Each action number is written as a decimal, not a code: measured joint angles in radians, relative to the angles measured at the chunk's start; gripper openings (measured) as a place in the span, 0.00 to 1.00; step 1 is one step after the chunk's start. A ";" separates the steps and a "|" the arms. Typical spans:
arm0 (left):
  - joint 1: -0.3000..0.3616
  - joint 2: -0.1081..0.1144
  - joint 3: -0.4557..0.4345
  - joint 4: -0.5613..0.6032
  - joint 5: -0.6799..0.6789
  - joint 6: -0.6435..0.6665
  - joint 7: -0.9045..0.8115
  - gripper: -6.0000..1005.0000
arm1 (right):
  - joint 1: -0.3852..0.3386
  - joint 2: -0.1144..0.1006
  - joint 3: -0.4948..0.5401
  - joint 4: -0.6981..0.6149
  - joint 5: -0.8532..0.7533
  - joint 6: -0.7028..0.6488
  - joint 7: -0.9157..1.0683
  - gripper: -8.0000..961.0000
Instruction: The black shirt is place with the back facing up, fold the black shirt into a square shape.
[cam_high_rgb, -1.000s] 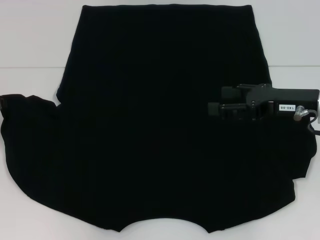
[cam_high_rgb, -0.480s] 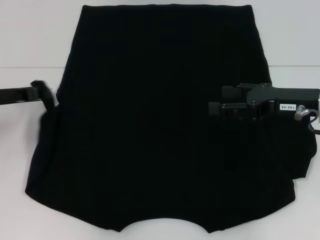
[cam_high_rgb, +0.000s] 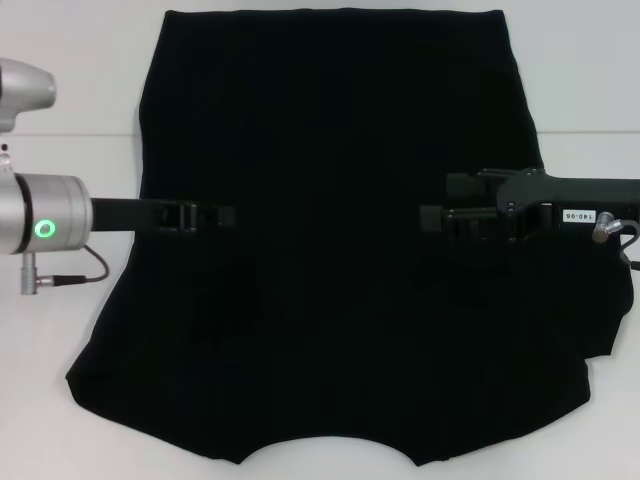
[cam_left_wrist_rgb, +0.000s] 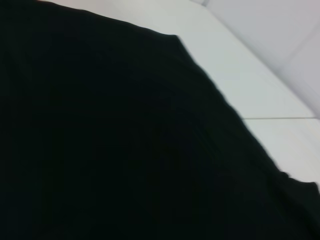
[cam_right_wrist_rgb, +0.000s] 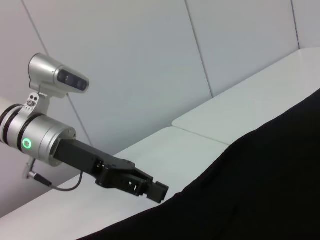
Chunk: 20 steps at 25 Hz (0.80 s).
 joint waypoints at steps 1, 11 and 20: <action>0.000 -0.002 0.002 -0.002 -0.006 0.002 0.005 0.07 | 0.001 -0.001 0.000 0.000 0.000 0.000 0.000 0.93; 0.044 0.004 -0.003 -0.015 -0.228 0.158 0.181 0.41 | 0.000 -0.030 0.102 -0.011 0.004 -0.001 0.079 0.93; 0.045 -0.029 0.058 -0.160 -0.380 0.301 0.697 0.77 | -0.021 -0.173 0.109 -0.014 -0.162 -0.018 0.579 0.93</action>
